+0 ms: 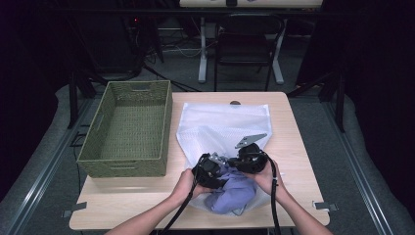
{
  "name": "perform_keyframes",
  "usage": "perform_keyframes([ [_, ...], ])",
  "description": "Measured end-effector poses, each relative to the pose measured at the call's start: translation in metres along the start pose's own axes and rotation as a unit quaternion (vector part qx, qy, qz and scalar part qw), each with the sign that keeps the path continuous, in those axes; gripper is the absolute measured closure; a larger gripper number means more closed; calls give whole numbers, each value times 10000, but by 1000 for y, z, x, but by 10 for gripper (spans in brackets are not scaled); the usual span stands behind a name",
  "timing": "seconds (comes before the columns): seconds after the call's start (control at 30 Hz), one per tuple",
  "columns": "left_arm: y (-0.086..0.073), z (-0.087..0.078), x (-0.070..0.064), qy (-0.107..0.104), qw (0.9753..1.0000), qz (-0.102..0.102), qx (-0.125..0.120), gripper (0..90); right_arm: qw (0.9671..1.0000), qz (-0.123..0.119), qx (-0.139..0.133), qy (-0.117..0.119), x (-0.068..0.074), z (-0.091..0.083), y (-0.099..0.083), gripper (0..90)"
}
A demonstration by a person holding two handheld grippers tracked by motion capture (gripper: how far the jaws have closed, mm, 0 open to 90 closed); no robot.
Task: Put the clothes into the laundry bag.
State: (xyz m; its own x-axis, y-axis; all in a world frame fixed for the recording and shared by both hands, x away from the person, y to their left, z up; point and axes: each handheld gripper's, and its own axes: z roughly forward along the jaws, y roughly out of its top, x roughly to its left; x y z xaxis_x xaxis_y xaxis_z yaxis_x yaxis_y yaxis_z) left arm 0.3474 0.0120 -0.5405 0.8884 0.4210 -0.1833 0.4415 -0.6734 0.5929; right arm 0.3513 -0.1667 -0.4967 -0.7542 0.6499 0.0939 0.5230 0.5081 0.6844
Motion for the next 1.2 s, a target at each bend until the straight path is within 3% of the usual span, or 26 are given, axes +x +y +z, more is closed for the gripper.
perform_keyframes([
  [0.07, 2, -3, 2, 90, 9999, -15, -123, 800, 10000, 2, -48, 7, 2, -3, 1, 886],
  [0.23, 2, -10, 8, 315, 9987, -133, -381, 832, 9996, 11, -268, 51, 5, -14, 6, 886],
  [0.37, 6, -26, 11, 818, 9923, -315, -881, 835, 9993, 16, -375, 48, 4, -18, 7, 886],
  [0.43, 5, -27, 13, 1008, 9899, -361, -932, 834, 9993, 41, -373, 36, 3, -19, 7, 886],
  [0.47, 4, -23, 15, 1014, 9904, -391, -857, 832, 9994, 46, -351, 48, 3, -18, 7, 885],
  [0.53, 1, -13, 19, 915, 9931, -449, -587, 814, 9997, 37, -219, 22, 2, -14, 5, 885],
  [0.6, -1, -8, 22, 817, 9940, -485, -537, 762, 9999, 70, -56, 56, -1, -7, 2, 883],
  [0.67, 2, -13, 23, 783, 9946, -441, -517, 688, 9999, 76, 57, 39, -2, -3, -1, 882],
  [0.73, 2, -16, 23, 799, 9944, -445, -523, 570, 9999, 79, 59, 41, -3, -3, -2, 882],
  [0.83, 2, -31, 22, 668, 9955, -427, -515, 476, 10000, 96, -27, 4, -4, -6, -1, 881],
  [1.03, 3, -53, 9, 451, 9961, -298, -692, 352, 9999, 117, -42, -19, -5, -6, -1, 881],
  [1.1, 4, -53, 1, 243, 9975, -181, -635, 303, 9999, 114, -40, -24, -5, -6, -1, 881],
  [1.2, 7, -44, -11, 114, 9991, -2, -410, 219, 9999, 119, -38, -22, -5, -5, -1, 881],
])
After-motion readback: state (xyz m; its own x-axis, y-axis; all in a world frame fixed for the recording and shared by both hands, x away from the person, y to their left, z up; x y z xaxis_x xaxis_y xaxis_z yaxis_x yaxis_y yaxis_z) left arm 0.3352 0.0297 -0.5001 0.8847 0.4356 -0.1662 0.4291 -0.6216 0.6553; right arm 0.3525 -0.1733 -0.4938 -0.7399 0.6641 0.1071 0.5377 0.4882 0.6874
